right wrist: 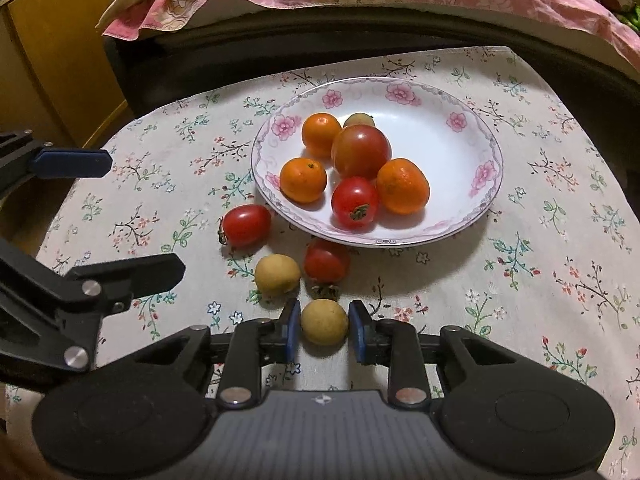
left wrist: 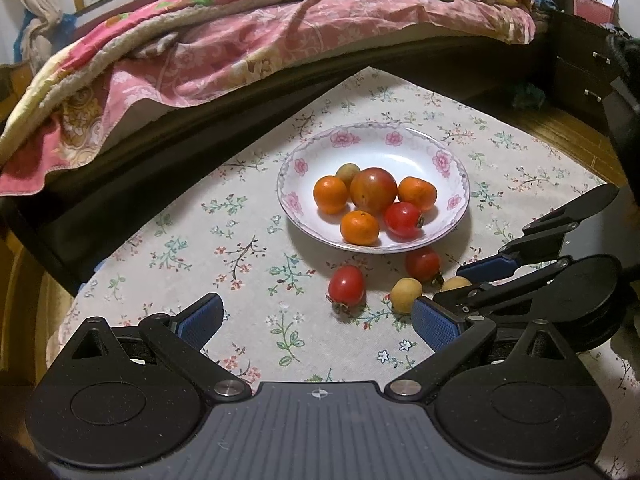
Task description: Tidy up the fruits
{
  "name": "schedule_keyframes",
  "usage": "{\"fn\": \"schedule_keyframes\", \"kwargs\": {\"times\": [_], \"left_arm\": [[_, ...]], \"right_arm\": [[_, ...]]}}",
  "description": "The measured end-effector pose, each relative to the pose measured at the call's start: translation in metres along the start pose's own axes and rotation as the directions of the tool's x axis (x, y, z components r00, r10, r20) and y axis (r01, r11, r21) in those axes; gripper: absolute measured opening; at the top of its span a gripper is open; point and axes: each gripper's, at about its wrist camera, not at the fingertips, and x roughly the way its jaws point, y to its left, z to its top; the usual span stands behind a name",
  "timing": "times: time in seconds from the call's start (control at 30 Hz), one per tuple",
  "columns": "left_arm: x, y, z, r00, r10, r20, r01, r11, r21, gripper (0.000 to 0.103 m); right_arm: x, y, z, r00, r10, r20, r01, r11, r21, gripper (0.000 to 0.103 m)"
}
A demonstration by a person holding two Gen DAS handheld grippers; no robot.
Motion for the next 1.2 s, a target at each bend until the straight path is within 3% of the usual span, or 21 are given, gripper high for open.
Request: {"fn": "schedule_keyframes", "kwargs": {"times": [1.2], "left_arm": [[0.020,-0.029,-0.002,0.996,-0.041,-0.074,0.046,0.996,0.078,0.102]], "right_arm": [[-0.019,-0.014,-0.003,1.000,-0.015,0.012,0.015,0.999,0.037,0.030]]}}
